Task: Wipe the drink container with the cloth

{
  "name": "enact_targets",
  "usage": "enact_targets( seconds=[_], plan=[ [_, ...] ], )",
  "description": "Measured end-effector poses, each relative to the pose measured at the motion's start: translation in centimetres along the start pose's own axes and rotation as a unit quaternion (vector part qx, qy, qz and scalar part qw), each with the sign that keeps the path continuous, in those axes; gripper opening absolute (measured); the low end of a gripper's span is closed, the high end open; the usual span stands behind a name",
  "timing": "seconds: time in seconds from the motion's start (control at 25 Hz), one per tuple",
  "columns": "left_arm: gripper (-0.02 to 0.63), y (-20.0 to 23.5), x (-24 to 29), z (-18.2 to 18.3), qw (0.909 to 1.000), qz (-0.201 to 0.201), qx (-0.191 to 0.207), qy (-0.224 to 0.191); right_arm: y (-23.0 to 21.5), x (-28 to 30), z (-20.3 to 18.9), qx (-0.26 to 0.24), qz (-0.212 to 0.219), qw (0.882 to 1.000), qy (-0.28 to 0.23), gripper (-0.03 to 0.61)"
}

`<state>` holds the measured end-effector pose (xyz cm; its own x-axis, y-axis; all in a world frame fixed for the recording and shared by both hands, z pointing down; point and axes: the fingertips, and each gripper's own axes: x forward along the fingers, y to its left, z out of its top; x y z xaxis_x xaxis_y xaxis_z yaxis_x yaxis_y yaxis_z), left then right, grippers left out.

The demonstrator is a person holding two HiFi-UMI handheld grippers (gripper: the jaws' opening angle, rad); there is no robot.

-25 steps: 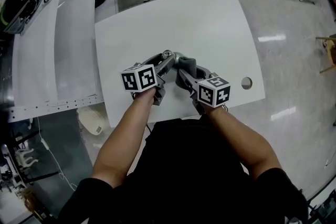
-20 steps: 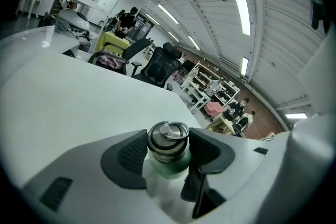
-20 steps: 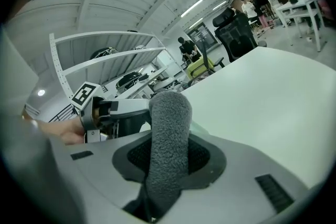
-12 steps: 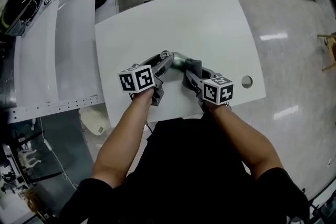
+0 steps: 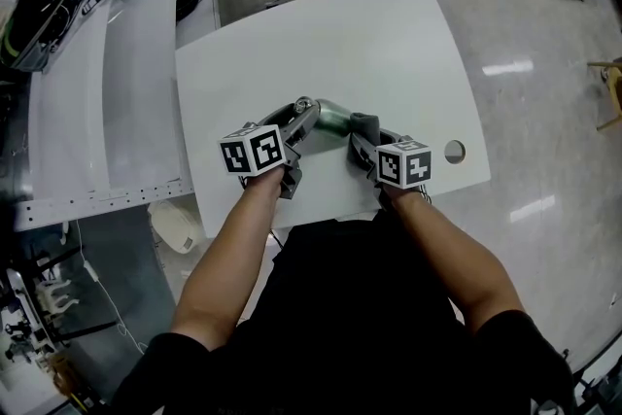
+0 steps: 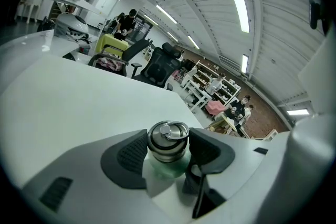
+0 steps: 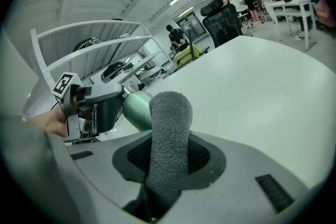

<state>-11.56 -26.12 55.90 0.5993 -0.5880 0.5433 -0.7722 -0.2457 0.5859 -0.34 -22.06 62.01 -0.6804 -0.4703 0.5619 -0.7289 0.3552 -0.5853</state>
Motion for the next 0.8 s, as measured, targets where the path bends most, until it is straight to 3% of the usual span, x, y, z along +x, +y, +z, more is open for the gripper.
enact_targets(
  seconds=[0.16,0.36,0.56,0.8],
  plan=[
    [0.256,-0.2,-0.1,-0.3,0.9999,-0.005,-0.009,0.000,-1.2,0.0,-0.8,0.015,-0.013,1.000,0.020,0.112],
    [0.256,-0.5,-0.1,-0.5,1.0000,-0.001,0.006,0.000,-1.9,-0.9,-0.3,0.022,-0.014,1.000,0.014,0.112],
    [0.256,-2.0,-0.3,-1.0,0.9973,-0.003,0.073,0.009,-2.4,-2.6,0.4,0.030,-0.001,1.000,0.003,0.112],
    [0.256,-4.0,-0.4,-1.9,0.9844,0.000,0.175,0.017,-2.9,-4.3,1.1,0.023,0.014,1.000,0.001,0.112]
  ],
)
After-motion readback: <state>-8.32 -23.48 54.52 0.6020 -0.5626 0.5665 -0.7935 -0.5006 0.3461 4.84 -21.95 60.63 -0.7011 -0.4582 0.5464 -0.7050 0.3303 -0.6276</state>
